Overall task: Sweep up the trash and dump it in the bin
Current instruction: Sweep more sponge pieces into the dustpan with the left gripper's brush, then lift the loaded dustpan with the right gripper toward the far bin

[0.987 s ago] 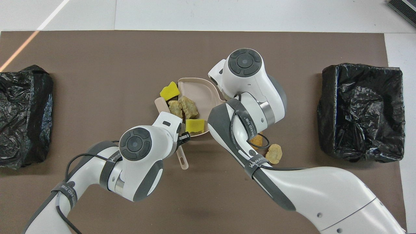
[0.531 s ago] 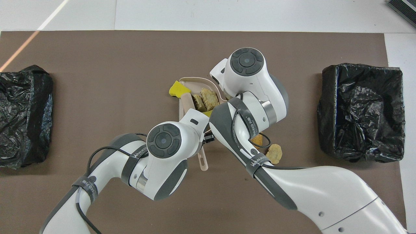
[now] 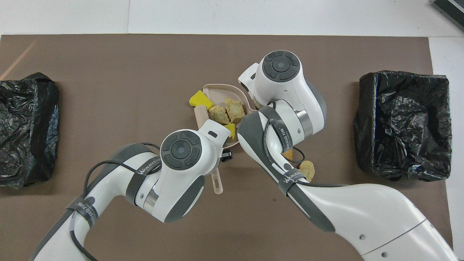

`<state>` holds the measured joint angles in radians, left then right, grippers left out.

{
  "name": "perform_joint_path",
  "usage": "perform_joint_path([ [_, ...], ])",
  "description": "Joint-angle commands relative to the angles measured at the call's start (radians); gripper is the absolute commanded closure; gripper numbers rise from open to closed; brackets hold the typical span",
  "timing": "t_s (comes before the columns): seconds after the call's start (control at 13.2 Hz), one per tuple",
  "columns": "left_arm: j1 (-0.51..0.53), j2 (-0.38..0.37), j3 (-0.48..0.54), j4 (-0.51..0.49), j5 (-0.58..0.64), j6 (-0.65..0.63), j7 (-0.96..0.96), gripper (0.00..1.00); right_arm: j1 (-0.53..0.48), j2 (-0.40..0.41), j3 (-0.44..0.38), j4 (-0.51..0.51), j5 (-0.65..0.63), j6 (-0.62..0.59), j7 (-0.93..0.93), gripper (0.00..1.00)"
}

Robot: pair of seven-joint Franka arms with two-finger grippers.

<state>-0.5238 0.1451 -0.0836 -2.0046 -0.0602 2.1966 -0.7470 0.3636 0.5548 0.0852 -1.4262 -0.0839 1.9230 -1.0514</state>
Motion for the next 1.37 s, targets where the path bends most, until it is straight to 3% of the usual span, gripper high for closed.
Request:
perform_joint_path([
  [0.0, 0.092, 0.001, -0.004, 0.004, 0.014, -0.015, 0.142, 1.00, -0.015, -0.021, 0.008, -0.023, 0.021, 0.017, -0.032, 1.00],
  [0.15, 0.160, 0.043, -0.004, 0.007, 0.005, 0.035, 0.269, 1.00, -0.015, -0.021, 0.008, -0.023, 0.023, 0.021, -0.027, 1.00],
  [0.3, 0.165, 0.080, -0.005, 0.006, 0.005, 0.084, 0.319, 1.00, -0.015, -0.019, 0.008, -0.023, 0.029, 0.039, -0.027, 1.00],
  [0.99, -0.025, 0.048, -0.019, -0.008, -0.007, 0.052, 0.324, 1.00, -0.009, -0.036, 0.008, -0.023, 0.059, 0.024, -0.010, 1.00],
  [1.29, 0.028, 0.048, -0.008, -0.005, -0.006, -0.003, 0.319, 1.00, -0.025, -0.049, 0.008, -0.031, 0.070, 0.021, -0.019, 1.00],
])
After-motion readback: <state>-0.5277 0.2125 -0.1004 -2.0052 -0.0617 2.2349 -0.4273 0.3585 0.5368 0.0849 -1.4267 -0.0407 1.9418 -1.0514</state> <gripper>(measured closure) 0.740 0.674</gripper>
